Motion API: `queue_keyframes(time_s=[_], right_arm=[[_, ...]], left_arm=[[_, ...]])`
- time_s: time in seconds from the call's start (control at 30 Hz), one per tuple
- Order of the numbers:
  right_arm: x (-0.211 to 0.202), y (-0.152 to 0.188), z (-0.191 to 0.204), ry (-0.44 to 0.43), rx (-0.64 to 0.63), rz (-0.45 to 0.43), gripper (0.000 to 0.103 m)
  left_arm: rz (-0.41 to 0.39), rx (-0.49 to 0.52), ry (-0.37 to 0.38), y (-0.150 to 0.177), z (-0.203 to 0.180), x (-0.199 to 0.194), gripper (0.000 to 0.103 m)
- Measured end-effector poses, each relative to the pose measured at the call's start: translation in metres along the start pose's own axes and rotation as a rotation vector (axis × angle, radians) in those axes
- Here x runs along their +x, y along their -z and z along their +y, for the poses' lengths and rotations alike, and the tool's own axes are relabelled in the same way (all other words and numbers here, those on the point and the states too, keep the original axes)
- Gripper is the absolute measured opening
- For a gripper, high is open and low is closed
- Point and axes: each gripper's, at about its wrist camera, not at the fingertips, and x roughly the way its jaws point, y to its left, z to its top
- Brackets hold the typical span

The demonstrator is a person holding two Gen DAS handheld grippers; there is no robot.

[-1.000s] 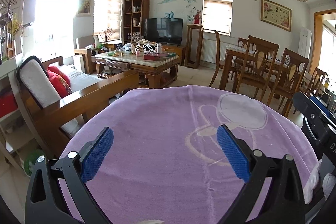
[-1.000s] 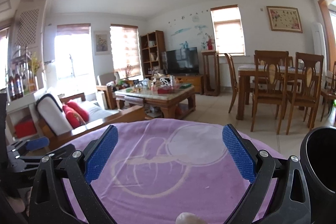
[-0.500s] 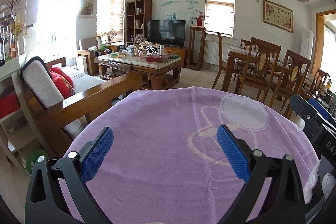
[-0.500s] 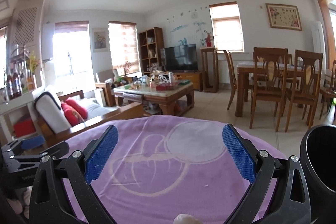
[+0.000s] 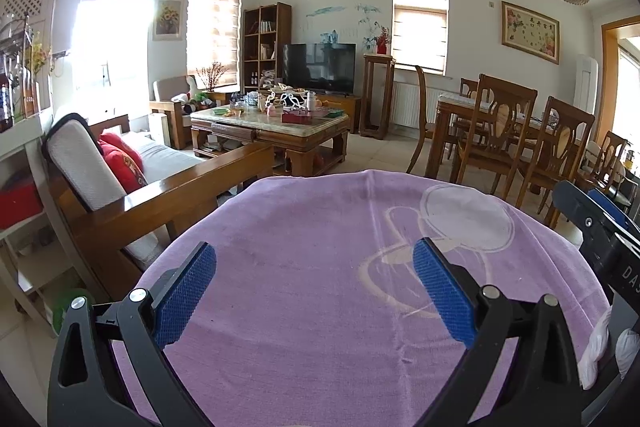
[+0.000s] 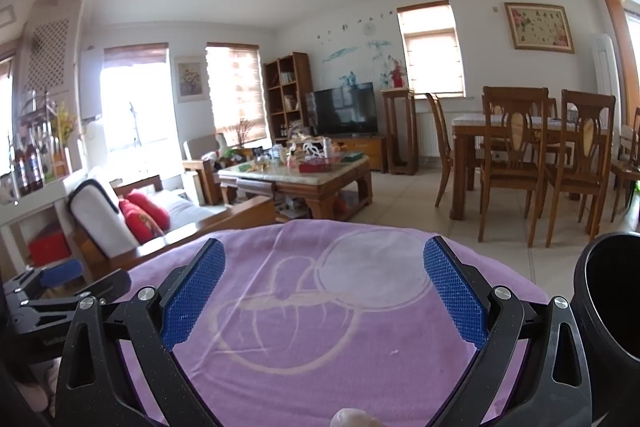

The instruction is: Collect trash

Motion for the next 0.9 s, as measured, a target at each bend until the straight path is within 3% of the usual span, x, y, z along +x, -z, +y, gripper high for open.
queue_keyframes(time_s=[0.9], right_arm=[[-0.0017,0.0037,-0.0008,0.004,0.029,0.0,0.098]], left_arm=[[-0.009,-0.007,-0.004,-0.0024,0.0028,-0.0027,0.098]])
